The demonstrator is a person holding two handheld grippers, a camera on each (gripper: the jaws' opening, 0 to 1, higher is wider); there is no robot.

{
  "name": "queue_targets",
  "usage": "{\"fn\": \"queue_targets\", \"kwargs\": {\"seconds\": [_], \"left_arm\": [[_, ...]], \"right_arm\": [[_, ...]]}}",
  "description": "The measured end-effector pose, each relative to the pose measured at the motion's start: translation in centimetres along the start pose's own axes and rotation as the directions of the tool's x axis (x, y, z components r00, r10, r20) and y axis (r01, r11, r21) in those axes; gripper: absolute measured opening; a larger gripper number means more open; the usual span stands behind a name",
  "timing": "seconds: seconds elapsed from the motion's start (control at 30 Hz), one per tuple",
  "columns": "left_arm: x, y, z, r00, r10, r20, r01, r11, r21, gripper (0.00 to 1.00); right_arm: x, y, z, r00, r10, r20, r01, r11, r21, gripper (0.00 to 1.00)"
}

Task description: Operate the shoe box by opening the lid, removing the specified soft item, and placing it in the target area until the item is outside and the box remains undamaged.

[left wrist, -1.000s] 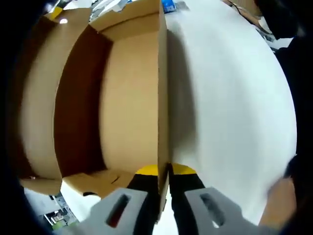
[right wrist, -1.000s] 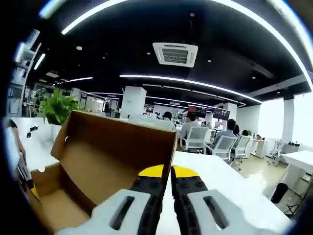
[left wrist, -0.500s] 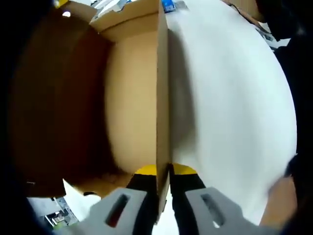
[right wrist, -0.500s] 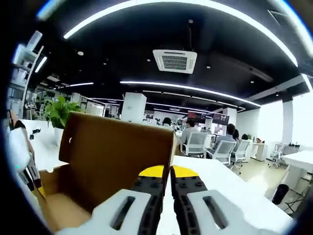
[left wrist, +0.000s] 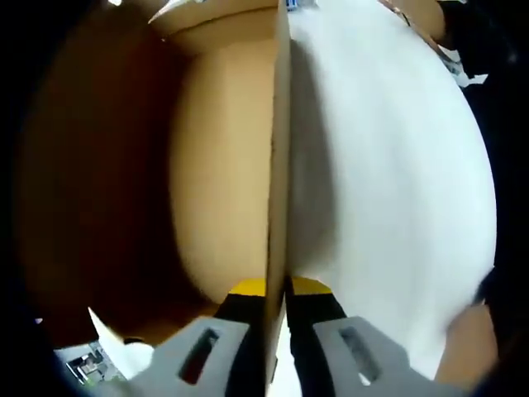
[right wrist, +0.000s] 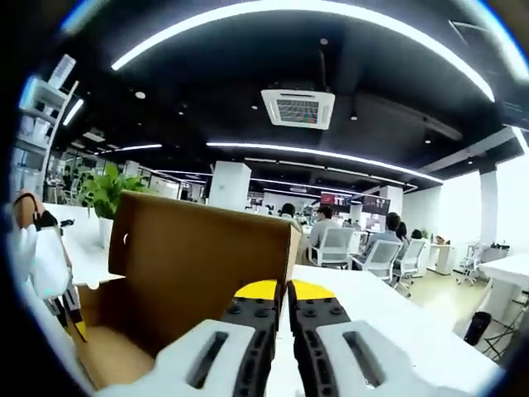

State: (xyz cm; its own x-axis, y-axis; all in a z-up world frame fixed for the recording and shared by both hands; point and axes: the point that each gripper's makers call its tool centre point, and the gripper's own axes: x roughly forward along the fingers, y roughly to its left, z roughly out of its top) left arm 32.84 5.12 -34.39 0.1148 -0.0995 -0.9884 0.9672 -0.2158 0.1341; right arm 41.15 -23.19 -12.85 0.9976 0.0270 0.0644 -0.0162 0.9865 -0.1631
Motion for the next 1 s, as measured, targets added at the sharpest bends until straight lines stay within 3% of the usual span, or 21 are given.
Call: {"fn": "queue_targets", "kwargs": {"seconds": [0.37, 0.57, 0.87, 1.0], "left_arm": [[-0.1, -0.2, 0.1, 1.000, -0.005, 0.002, 0.005, 1.000, 0.001, 0.05], [-0.2, 0.0, 0.0, 1.000, -0.006, 0.002, 0.006, 1.000, 0.000, 0.05], [-0.2, -0.1, 0.0, 1.000, -0.005, 0.003, 0.005, 1.000, 0.011, 0.05], [-0.3, -0.1, 0.0, 1.000, -0.007, 0.009, 0.007, 1.000, 0.008, 0.05]], "right_arm": [[-1.3, 0.3, -0.1, 1.000, -0.005, 0.020, 0.006, 1.000, -0.002, 0.02], [-2.3, 0.6, -0.2, 0.998, -0.034, 0.043, 0.035, 0.999, -0.004, 0.02], [-3.6, 1.2, -0.3, 0.994, -0.084, 0.072, 0.090, 0.993, -0.075, 0.02], [-3.8, 1.0, -0.2, 0.994, -0.083, 0.078, 0.087, 0.995, -0.053, 0.02]]}}
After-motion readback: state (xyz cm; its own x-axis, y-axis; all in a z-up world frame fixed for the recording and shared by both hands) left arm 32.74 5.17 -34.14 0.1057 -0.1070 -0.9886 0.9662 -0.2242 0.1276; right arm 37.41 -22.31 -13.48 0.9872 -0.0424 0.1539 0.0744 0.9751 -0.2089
